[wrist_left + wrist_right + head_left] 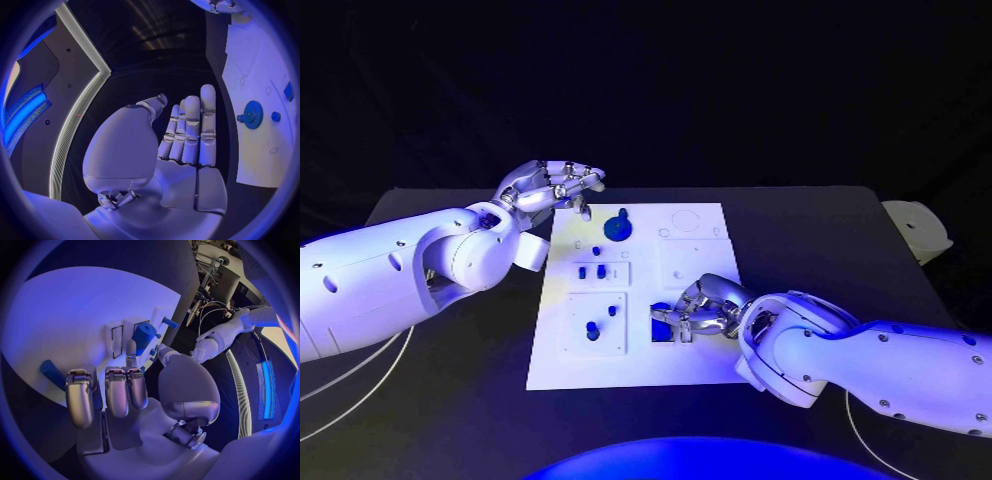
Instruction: Assemble the parts on the task board
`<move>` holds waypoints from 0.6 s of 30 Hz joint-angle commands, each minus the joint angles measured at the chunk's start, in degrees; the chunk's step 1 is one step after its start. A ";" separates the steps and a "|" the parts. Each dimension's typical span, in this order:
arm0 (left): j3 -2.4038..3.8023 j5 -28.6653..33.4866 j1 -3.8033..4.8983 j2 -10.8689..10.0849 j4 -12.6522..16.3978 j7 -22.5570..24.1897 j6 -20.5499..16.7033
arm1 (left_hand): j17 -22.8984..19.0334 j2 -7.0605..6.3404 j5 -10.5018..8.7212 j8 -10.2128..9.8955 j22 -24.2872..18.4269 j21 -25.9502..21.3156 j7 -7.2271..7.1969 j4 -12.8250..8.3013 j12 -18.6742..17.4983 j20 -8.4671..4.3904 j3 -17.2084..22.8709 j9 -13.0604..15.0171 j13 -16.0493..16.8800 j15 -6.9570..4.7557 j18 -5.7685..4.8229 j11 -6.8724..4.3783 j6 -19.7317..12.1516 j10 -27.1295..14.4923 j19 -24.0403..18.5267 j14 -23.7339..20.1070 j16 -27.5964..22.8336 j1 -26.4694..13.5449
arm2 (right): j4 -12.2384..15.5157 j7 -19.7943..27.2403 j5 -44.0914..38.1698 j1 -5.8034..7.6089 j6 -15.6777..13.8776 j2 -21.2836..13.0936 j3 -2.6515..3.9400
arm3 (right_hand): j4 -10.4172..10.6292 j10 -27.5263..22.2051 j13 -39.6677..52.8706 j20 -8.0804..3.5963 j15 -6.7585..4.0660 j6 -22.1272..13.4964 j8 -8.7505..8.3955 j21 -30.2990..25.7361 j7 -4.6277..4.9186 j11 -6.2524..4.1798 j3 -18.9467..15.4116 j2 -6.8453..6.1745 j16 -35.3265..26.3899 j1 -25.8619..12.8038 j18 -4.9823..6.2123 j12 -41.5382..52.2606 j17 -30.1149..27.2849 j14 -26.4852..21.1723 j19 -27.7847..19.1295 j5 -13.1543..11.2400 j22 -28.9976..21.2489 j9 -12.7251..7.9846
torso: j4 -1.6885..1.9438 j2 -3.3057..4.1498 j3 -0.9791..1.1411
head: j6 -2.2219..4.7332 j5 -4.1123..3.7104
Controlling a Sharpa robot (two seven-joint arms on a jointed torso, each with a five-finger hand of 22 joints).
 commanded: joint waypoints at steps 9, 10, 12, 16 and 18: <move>0.04 -0.09 0.04 -0.05 0.23 0.30 0.85 | -0.05 0.16 -0.14 0.37 -0.04 -0.33 -0.07 0.04 0.21 0.42 0.41 0.05 0.05 -0.14 0.39 -0.09 -0.30 -0.39 -0.08 -0.34 -0.39 -0.54 | 1.29 0.42 -4.27 -0.27 -1.57 -0.93 -0.01 | -0.29 5.69 14.62 -0.51 -0.45 -0.70 -0.11 0.25 0.03 -0.27 -2.38 1.22 -0.02 2.13 -0.81 -0.46 12.38 5.40 5.99 0.62 15.07 0.59 | -0.05 -0.07 0.02 | 0.08 0.01; 0.04 -0.09 0.04 -0.07 0.23 0.30 0.85 | -0.05 0.16 -0.14 0.37 -0.04 -0.33 -0.07 0.04 0.21 0.42 0.41 0.05 0.05 -0.14 0.39 -0.09 -0.30 -0.39 -0.08 -0.34 -0.39 -0.54 | 1.59 0.69 -4.48 -0.30 -1.60 -1.19 -0.01 | -0.38 5.72 14.66 -0.52 -0.47 -0.70 -0.12 0.25 0.01 -0.28 -2.55 1.33 -0.02 3.24 -0.81 -0.41 12.39 5.40 5.99 1.10 15.07 0.68 | -0.05 -0.08 0.01 | 0.08 0.00; 0.04 -0.09 0.04 -0.09 0.24 0.29 0.84 | -0.05 0.16 -0.14 0.37 -0.04 -0.33 -0.07 0.04 0.21 0.42 0.41 0.05 0.05 -0.14 0.39 -0.09 -0.30 -0.39 -0.08 -0.34 -0.39 -0.54 | 2.08 1.19 -4.75 -0.33 -1.43 -1.66 -0.01 | -1.00 5.74 14.68 -0.53 -0.49 -0.72 -0.16 0.25 -0.01 -0.31 -2.52 1.46 -0.01 5.62 -0.81 -0.38 12.44 5.41 5.99 1.69 15.07 0.80 | -0.07 -0.07 0.02 | 0.08 0.02; 0.04 -0.09 0.04 -0.15 0.26 0.28 0.82 | -0.05 0.16 -0.14 0.37 -0.04 -0.33 -0.07 0.04 0.21 0.42 0.41 0.05 0.05 -0.14 0.39 -0.09 -0.30 -0.39 -0.08 -0.34 -0.39 -0.54 | 2.88 2.31 -5.04 -0.37 -0.14 -2.58 0.00 | -3.09 5.77 14.72 -0.54 -0.50 -0.78 -0.46 0.25 0.02 -0.31 -1.08 1.28 0.02 11.10 -0.81 -0.33 12.54 5.44 5.99 0.61 15.07 0.86 | -0.04 -0.05 0.01 | 0.11 0.06; 0.04 -0.09 0.04 -0.17 0.26 0.28 0.81 | -0.05 0.16 -0.14 0.37 -0.04 -0.33 -0.07 0.04 0.21 0.42 0.41 0.05 0.05 -0.14 0.39 -0.09 -0.30 -0.39 -0.08 -0.34 -0.39 -0.54 | 3.27 2.78 -5.16 -0.39 0.71 -3.18 -0.01 | -4.23 5.77 14.72 -0.54 -0.51 -0.77 -0.63 0.25 0.00 -0.33 -0.34 0.82 0.01 13.31 -0.81 -0.33 12.52 5.43 5.99 0.91 15.07 0.80 | -0.06 -0.06 0.01 | 0.08 0.09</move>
